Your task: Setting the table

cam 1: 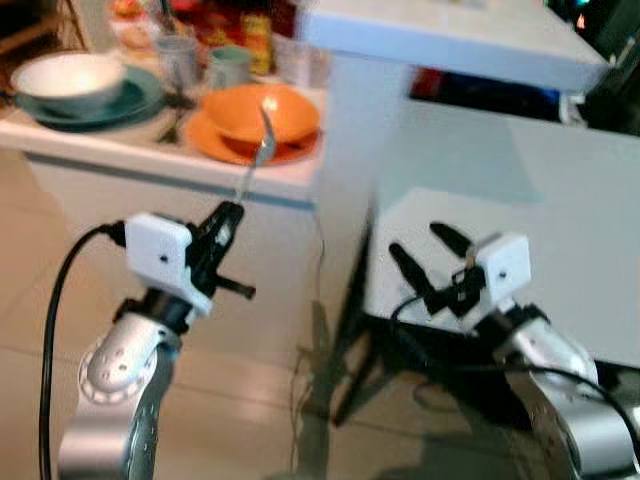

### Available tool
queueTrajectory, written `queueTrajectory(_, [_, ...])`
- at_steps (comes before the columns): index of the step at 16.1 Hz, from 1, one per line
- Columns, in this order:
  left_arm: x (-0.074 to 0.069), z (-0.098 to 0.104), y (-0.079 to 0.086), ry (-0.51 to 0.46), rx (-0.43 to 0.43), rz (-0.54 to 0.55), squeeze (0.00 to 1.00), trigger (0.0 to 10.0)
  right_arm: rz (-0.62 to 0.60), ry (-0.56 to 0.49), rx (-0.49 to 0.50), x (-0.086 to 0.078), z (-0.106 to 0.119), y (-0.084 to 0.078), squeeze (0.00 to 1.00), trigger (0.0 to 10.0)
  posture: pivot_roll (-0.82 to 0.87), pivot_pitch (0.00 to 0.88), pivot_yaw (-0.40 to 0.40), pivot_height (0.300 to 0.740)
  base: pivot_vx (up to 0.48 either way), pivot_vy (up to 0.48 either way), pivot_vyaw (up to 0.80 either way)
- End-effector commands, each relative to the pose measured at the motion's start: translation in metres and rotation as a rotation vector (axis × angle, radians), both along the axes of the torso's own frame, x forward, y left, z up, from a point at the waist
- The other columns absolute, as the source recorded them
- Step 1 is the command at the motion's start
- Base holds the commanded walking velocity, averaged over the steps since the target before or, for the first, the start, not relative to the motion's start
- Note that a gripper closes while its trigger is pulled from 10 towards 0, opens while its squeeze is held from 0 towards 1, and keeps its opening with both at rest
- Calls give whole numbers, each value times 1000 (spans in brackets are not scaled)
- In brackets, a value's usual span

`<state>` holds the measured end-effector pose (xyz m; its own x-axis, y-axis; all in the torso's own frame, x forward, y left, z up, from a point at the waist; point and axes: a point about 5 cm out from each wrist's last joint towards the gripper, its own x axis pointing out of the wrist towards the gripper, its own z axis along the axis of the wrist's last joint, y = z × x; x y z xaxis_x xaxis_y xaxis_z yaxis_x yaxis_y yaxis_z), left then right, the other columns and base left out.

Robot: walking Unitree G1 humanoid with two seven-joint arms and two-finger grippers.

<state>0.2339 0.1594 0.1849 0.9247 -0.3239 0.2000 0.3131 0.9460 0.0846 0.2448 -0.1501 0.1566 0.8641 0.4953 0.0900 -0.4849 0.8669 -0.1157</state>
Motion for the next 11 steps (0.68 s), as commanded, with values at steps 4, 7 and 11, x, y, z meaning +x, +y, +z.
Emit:
queueTrajectory(4, [12,-11,3,57,44,93,0,10000,-216,37,5,11,-3,-26,0,10000,6,52,-24,740,0,-480,0])
queueTrajectory(7, [22,-12,-2,57,89,100,0,10000,-344,57,71,18,-3,-35,0,10000,0,50,-17,740,0,-480,0])
queueTrajectory(11, [37,-12,-1,67,144,158,0,10000,-407,72,52,21,-4,-35,0,10000,-17,49,-1,740,0,-480,0])
